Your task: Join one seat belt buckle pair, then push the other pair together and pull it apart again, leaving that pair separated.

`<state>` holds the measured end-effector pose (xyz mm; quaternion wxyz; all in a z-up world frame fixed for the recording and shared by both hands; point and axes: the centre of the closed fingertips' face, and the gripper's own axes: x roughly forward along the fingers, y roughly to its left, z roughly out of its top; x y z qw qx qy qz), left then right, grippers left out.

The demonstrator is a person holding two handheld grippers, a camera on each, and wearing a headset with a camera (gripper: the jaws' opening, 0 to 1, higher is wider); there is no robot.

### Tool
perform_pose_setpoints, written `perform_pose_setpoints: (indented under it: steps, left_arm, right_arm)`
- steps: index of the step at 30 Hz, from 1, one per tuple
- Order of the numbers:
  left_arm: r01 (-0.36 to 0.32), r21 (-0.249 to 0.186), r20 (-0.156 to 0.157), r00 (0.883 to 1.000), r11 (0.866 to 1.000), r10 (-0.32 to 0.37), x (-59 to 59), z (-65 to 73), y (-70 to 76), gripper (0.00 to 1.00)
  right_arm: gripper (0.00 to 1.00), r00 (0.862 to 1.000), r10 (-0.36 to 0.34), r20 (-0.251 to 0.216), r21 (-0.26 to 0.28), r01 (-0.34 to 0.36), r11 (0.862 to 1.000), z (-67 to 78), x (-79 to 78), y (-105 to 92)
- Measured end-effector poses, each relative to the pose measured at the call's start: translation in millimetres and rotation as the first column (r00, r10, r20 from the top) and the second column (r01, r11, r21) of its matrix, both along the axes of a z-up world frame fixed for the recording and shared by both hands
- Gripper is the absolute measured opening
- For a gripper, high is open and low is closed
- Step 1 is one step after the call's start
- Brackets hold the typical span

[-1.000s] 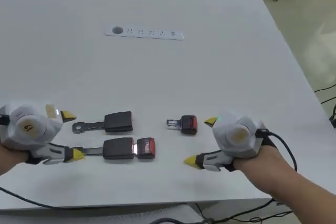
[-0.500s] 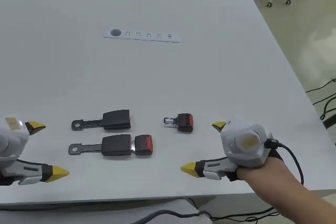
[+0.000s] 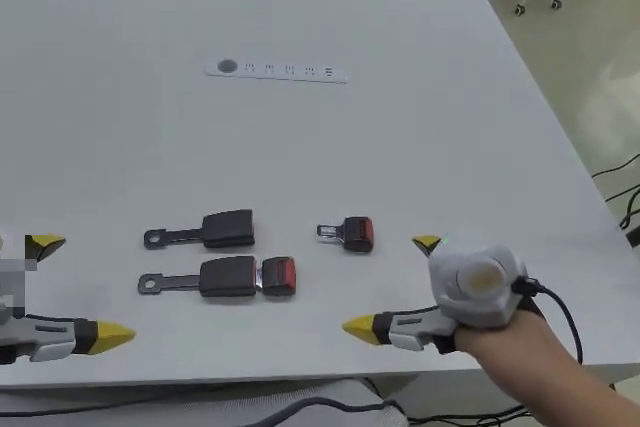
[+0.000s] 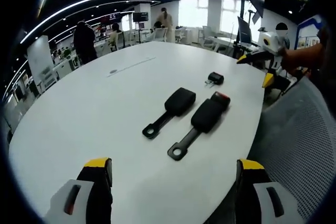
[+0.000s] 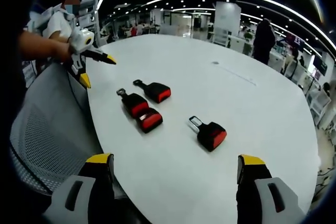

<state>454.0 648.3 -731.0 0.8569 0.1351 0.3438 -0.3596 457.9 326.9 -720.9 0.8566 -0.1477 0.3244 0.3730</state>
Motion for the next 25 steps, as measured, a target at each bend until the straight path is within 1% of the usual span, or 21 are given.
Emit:
perform_pose_setpoints:
  steps: [2,5,6,9,12,16,17,20,21,23,25]
  left_arm:
    - [-0.004,-0.005,0.000,1.000,1.000,0.004,-0.1,1.3,-1.9,1.00]
    - [0.000,-0.009,0.008,1.000,1.000,0.000,-0.7,4.6,-6.8,1.00]
    - [0.000,-0.012,0.009,1.000,1.000,0.000,1.1,3.5,-5.8,1.00]
    - [-0.008,-0.037,0.022,1.000,0.999,0.009,1.6,9.9,-11.1,1.00]
    - [-0.012,-0.038,0.024,1.000,0.999,0.013,1.3,7.4,-11.1,1.00]
    - [-0.011,-0.039,0.024,1.000,0.999,0.012,0.5,8.5,-11.4,1.00]
    - [-0.008,-0.038,0.030,1.000,0.999,0.010,0.3,9.3,-11.3,1.00]
    - [-0.011,-0.038,0.031,0.999,0.999,0.012,-0.3,9.0,-9.0,1.00]
    - [-0.011,-0.037,0.030,0.999,0.999,0.012,-0.6,8.6,-8.7,1.00]
    - [-0.017,-0.048,0.027,0.999,0.999,0.018,-1.6,9.4,-9.3,1.00]
    - [-0.018,-0.055,0.035,0.999,0.998,0.020,-2.2,11.3,-9.2,1.00]
  right_arm:
    - [0.99,1.000,-0.005,0.000,-0.001,0.005,1.000,0.5,-0.2,-2.2]
    - [0.99,1.000,-0.015,-0.002,-0.005,0.015,1.000,0.3,-0.3,-5.3]
    - [0.99,1.000,-0.019,-0.003,-0.004,0.019,1.000,0.2,-0.1,-5.9]
    - [0.99,1.000,-0.030,-0.004,-0.003,0.030,1.000,-0.4,1.2,-7.3]
    - [0.99,0.999,-0.043,-0.010,0.001,0.043,0.999,-0.8,0.9,-6.3]
    - [0.99,0.999,-0.040,-0.007,0.004,0.040,0.999,-1.8,0.1,-0.8]
    - [0.99,0.999,-0.039,-0.007,0.003,0.039,0.999,-2.2,0.6,0.4]
    - [0.99,0.999,-0.047,-0.006,0.005,0.047,0.999,-2.2,2.1,2.0]
    - [0.99,0.999,-0.051,-0.008,0.008,0.051,0.999,-1.7,1.8,2.7]
    - [0.99,0.996,-0.079,-0.028,0.053,0.081,0.995,1.4,3.3,7.3]
    - [0.99,0.997,-0.076,-0.020,0.059,0.077,0.995,4.5,2.9,9.6]
